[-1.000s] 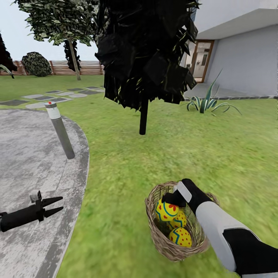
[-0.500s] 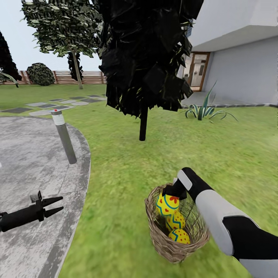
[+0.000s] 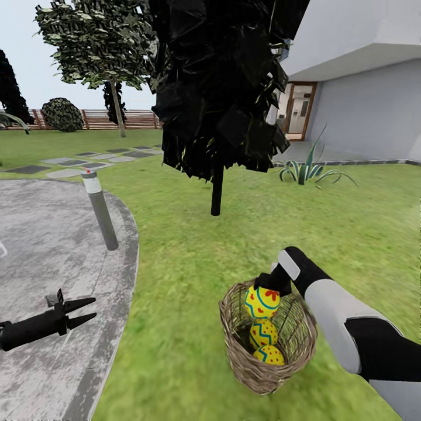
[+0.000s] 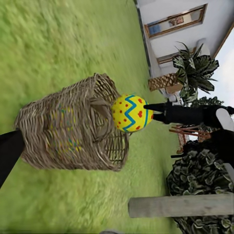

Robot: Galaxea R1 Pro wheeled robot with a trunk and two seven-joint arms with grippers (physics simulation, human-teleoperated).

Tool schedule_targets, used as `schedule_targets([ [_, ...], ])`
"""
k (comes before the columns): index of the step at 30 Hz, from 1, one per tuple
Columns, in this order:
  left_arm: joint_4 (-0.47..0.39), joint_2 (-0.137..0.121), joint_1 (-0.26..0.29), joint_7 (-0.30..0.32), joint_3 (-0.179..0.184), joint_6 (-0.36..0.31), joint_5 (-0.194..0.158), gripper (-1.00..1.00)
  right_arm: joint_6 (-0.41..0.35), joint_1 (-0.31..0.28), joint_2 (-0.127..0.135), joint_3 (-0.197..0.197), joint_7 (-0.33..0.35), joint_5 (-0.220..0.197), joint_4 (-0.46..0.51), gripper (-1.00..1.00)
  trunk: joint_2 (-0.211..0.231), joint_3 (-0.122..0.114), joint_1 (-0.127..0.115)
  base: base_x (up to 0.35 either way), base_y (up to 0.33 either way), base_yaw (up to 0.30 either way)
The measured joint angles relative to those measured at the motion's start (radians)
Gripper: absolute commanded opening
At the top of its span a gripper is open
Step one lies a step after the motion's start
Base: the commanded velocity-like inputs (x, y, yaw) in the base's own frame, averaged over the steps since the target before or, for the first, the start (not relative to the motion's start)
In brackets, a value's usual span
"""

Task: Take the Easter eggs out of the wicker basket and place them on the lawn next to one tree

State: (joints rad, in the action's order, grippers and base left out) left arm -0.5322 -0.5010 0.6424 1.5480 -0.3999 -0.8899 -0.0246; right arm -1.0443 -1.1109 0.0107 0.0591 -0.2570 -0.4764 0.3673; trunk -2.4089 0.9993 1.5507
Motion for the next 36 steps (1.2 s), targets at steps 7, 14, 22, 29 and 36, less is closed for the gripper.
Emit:
schedule_targets([
  [7, 0.0, 0.004, 0.0, 0.0, 0.0, 0.0, 0.001, 1.0, 0.0, -0.03, 0.038, -0.006, 0.039, -0.164, 0.127, -1.0, 0.049, -0.022, -0.027, -0.016, 0.0, 0.0],
  [14, 0.0, 0.006, 0.001, -0.001, 0.0, 0.0, 0.001, 1.0, -0.001, -0.088, 0.127, -0.008, 0.041, -0.386, 0.223, -1.0, 0.098, -0.044, -0.054, 0.0, 0.0, 0.0],
  [22, -0.005, 0.007, 0.0, 0.001, 0.0, 0.0, 0.001, 1.0, -0.002, -0.082, 0.131, -0.007, 0.042, -0.415, 0.297, -1.0, 0.126, -0.056, -0.069, 0.0, 0.0, 0.0],
  [29, -0.008, 0.006, 0.0, 0.002, 0.0, 0.002, 0.002, 1.0, -0.002, -0.079, 0.127, -0.004, 0.043, -0.414, 0.298, -1.0, 0.126, -0.056, -0.069, 0.0, 0.0, 0.0],
  [36, -0.008, 0.007, 0.0, 0.01, -0.005, 0.015, -0.002, 1.0, -0.002, -0.076, 0.125, -0.004, 0.042, -0.413, 0.294, -1.0, 0.126, -0.057, -0.069, -0.008, 0.002, 0.0],
])
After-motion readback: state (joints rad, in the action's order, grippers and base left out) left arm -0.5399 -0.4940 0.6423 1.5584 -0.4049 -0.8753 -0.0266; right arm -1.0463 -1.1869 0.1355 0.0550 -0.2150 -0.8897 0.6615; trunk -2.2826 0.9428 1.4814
